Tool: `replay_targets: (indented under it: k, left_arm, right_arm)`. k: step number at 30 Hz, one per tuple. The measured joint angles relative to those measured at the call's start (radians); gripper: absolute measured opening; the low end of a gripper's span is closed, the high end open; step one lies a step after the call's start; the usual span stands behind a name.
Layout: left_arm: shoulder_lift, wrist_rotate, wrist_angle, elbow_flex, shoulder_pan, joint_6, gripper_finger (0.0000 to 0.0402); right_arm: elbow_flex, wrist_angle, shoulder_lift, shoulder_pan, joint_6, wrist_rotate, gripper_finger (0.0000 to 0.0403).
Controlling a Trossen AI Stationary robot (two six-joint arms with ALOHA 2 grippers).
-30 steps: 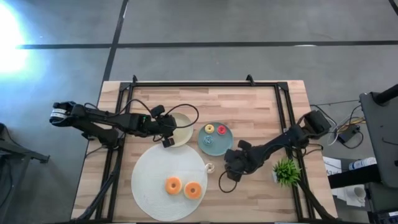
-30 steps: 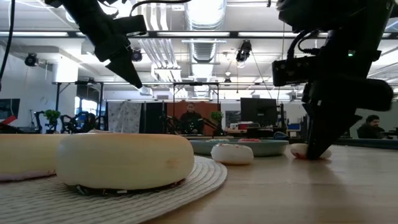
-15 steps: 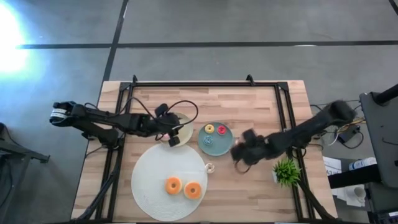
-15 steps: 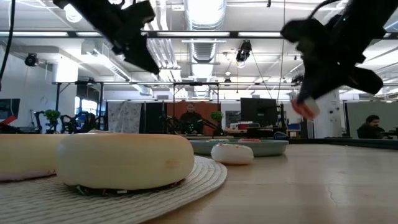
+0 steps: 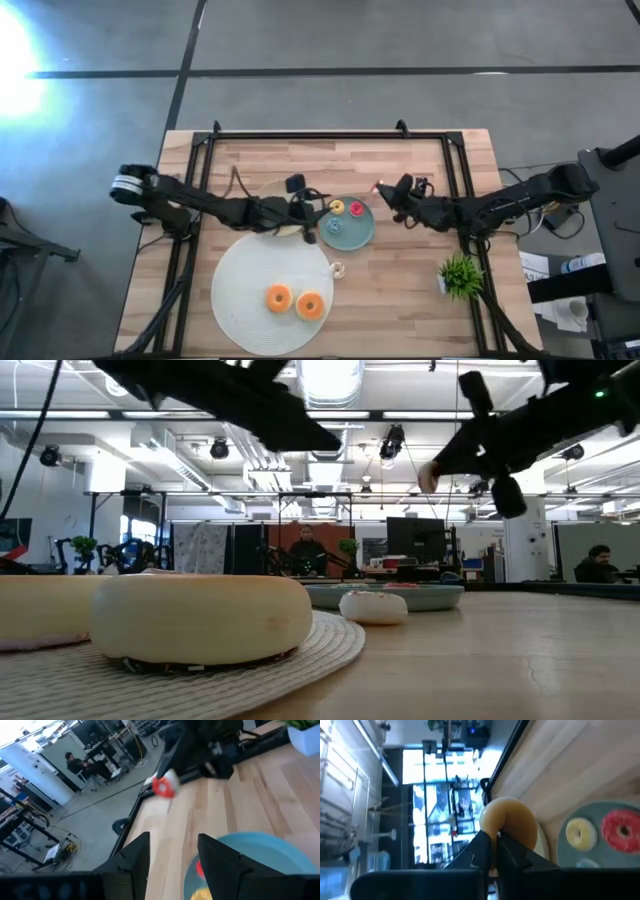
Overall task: Pick & Place donuts
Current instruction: Put the small orange donut on the blue plate
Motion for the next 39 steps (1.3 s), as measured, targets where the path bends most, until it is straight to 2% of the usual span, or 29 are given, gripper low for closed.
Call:
replay_targets:
  k: [8, 12, 14, 16, 19, 32, 39]
  left_arm:
    - [0.217, 0.002, 0.064, 0.203, 0.016, -0.022, 0.0140]
    - [0.271, -0.092, 0.060, 0.268, 0.049, -0.127, 0.0140]
    - [0.276, -0.105, 0.056, 0.282, 0.067, -0.202, 0.0140]
    - [0.276, -0.066, 0.059, 0.292, 0.076, -0.243, 0.0140]
    - [0.275, -0.019, 0.059, 0.299, 0.077, -0.248, 0.0140]
    - [0.275, 0.015, 0.011, 0.302, 0.091, -0.282, 0.0140]
    - [0.275, 0.024, 0.011, 0.303, 0.110, -0.282, 0.0140]
  right_arm:
    - [0.133, 0.002, 0.111, -0.038, -0.066, -0.062, 0.0013]
    - [0.150, 0.004, 0.123, -0.037, -0.053, -0.062, 0.0013]
    - [0.144, 0.008, 0.121, -0.035, -0.037, -0.061, 0.0013]
    - [0.138, 0.014, 0.115, -0.034, -0.027, -0.061, 0.0013]
    - [0.137, 0.016, 0.114, -0.035, -0.027, -0.061, 0.0013]
    - [0.141, 0.044, 0.112, -0.035, -0.021, -0.053, 0.0013]
    - [0.181, 0.039, 0.119, -0.034, -0.067, -0.054, 0.0013]
